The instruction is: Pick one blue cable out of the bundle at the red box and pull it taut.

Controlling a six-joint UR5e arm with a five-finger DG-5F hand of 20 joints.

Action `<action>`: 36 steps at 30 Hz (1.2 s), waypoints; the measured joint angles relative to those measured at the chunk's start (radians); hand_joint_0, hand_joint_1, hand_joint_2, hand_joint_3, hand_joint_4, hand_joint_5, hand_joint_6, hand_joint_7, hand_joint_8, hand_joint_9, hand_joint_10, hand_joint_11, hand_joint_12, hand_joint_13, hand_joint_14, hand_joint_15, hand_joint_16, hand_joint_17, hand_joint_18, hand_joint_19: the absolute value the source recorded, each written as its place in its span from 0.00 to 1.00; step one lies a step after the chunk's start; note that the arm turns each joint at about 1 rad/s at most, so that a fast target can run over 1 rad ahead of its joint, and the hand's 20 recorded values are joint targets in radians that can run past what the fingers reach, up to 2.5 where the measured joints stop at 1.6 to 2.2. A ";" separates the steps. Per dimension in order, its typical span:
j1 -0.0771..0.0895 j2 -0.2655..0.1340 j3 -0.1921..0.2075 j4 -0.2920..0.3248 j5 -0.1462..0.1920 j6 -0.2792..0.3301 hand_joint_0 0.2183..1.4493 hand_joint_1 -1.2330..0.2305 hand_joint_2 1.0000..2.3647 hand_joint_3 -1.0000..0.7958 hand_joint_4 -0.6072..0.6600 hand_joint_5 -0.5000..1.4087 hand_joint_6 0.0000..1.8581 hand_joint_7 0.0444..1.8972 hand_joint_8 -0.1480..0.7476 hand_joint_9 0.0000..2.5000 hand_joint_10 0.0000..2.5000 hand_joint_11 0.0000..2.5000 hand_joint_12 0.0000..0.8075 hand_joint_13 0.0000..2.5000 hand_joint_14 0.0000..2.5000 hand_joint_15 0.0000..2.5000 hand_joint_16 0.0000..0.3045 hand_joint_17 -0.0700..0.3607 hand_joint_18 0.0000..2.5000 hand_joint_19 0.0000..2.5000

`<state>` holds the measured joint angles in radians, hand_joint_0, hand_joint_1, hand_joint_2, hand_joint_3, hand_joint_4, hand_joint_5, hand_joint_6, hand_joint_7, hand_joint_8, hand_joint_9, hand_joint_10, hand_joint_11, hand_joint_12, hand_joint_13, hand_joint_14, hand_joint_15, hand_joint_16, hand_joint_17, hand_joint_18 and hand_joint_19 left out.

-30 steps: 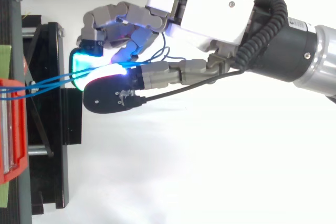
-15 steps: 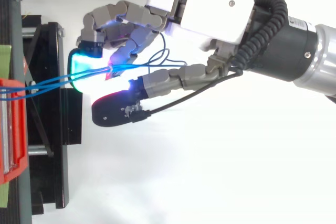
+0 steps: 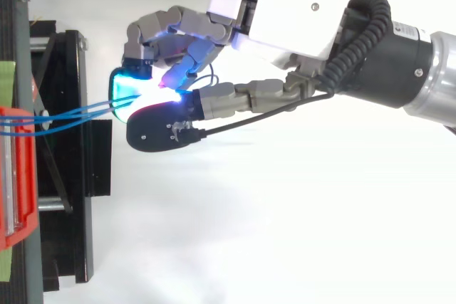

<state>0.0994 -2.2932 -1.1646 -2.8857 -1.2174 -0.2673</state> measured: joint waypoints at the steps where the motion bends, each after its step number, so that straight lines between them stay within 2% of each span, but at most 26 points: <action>1: 0.000 0.000 0.000 -0.002 0.000 0.000 0.30 0.38 0.01 0.44 0.62 0.22 0.42 0.56 0.54 0.41 0.00 0.22 0.43 0.21 0.00 0.07 0.16 0.42 0.22 0.11; 7: -0.002 0.005 0.000 -0.006 0.000 -0.002 0.30 0.33 0.01 0.46 0.63 0.22 0.43 0.56 0.56 0.41 0.00 0.24 0.45 0.21 0.00 0.08 0.17 0.43 0.23 0.10; 9: -0.002 0.009 0.000 -0.009 0.000 -0.003 0.31 0.27 0.01 0.47 0.63 0.21 0.44 0.54 0.56 0.40 0.01 0.25 0.44 0.21 0.00 0.08 0.16 0.42 0.22 0.10; 14: -0.004 0.017 -0.001 -0.022 -0.001 -0.004 0.32 0.22 0.01 0.46 0.61 0.20 0.45 0.55 0.54 0.38 0.00 0.26 0.43 0.19 0.00 0.08 0.16 0.42 0.22 0.09; 16: -0.005 0.019 -0.001 -0.026 -0.001 -0.003 0.33 0.21 0.01 0.40 0.64 0.20 0.45 0.53 0.54 0.37 0.00 0.26 0.43 0.19 0.00 0.08 0.16 0.42 0.21 0.10; 17: -0.005 0.019 -0.001 -0.028 -0.002 -0.003 0.32 0.20 0.01 0.33 0.66 0.20 0.45 0.53 0.53 0.37 0.01 0.26 0.43 0.19 0.00 0.08 0.16 0.42 0.21 0.10; 18: -0.005 0.019 -0.001 -0.029 -0.002 -0.003 0.28 0.23 0.00 0.28 0.66 0.20 0.45 0.52 0.53 0.37 0.01 0.26 0.43 0.18 0.00 0.07 0.16 0.42 0.21 0.11; 22: -0.006 0.023 -0.001 -0.032 -0.002 -0.002 0.22 0.37 0.00 0.28 0.65 0.22 0.41 0.54 0.52 0.40 0.01 0.24 0.45 0.19 0.00 0.07 0.18 0.45 0.22 0.11; 24: -0.007 0.026 -0.001 -0.033 -0.002 -0.003 0.25 0.47 0.00 0.28 0.64 0.23 0.38 0.59 0.50 0.42 0.01 0.22 0.43 0.20 0.00 0.07 0.17 0.43 0.21 0.12; 26: -0.007 0.030 -0.001 -0.038 -0.001 -0.004 0.29 0.51 0.00 0.31 0.62 0.23 0.38 0.60 0.49 0.43 0.01 0.22 0.42 0.20 0.00 0.07 0.16 0.41 0.21 0.12; 29: -0.007 0.037 -0.001 -0.049 0.000 -0.004 0.31 0.47 0.01 0.37 0.63 0.23 0.38 0.60 0.50 0.43 0.00 0.23 0.41 0.20 0.00 0.07 0.16 0.41 0.21 0.12; 36: -0.009 0.047 -0.001 -0.068 0.000 -0.004 0.30 0.37 0.01 0.42 0.62 0.24 0.38 0.61 0.52 0.42 0.01 0.23 0.42 0.20 0.00 0.07 0.15 0.41 0.22 0.11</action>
<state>0.0904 -2.2464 -1.1655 -2.9535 -1.2175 -0.2717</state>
